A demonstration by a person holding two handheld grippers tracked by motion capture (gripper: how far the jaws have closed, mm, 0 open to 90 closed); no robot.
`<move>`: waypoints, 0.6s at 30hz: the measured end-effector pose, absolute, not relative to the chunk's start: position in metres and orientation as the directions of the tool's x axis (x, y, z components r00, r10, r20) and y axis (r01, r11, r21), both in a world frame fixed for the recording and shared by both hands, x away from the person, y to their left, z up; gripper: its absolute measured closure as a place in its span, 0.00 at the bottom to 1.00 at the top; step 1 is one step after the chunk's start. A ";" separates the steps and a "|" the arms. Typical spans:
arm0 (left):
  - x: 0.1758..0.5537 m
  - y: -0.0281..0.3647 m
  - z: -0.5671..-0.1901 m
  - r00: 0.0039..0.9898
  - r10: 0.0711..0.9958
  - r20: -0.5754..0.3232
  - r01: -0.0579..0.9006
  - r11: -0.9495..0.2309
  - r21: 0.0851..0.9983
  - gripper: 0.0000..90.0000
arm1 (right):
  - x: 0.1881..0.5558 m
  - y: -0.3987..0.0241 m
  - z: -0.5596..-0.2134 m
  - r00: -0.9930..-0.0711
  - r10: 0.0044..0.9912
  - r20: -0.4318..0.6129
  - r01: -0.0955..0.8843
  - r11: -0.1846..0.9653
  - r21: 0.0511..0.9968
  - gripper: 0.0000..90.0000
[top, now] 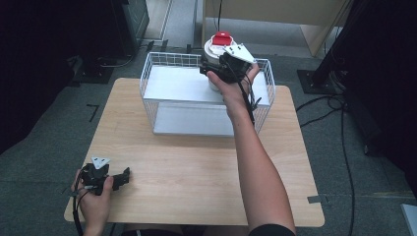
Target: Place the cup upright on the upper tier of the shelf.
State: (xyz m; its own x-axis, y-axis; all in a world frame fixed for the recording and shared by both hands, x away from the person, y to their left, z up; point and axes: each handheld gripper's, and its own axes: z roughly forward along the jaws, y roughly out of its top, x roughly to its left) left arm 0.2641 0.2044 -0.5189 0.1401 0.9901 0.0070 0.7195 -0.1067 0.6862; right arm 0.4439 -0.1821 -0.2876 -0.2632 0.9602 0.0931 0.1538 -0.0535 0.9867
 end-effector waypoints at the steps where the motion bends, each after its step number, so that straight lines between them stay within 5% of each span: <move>1: 0.264 0.204 -0.519 0.140 0.990 0.007 0.720 -0.107 0.686 0.00 | 0.443 -0.182 -0.288 -0.268 0.959 0.094 0.155 -0.054 0.986 0.01; 18: 0.264 0.204 -0.519 0.138 0.990 0.006 0.719 -0.105 0.687 0.00 | 0.448 -0.190 -0.294 -0.274 0.951 0.141 0.179 -0.093 0.979 0.01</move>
State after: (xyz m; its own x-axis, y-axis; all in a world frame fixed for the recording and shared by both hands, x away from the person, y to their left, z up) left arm 0.2641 0.2042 -0.5190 0.1384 0.9903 0.0065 0.7186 -0.1049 0.6874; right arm 0.4479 -0.1897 -0.2945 -0.2743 0.9513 0.1407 0.1788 -0.0933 0.9795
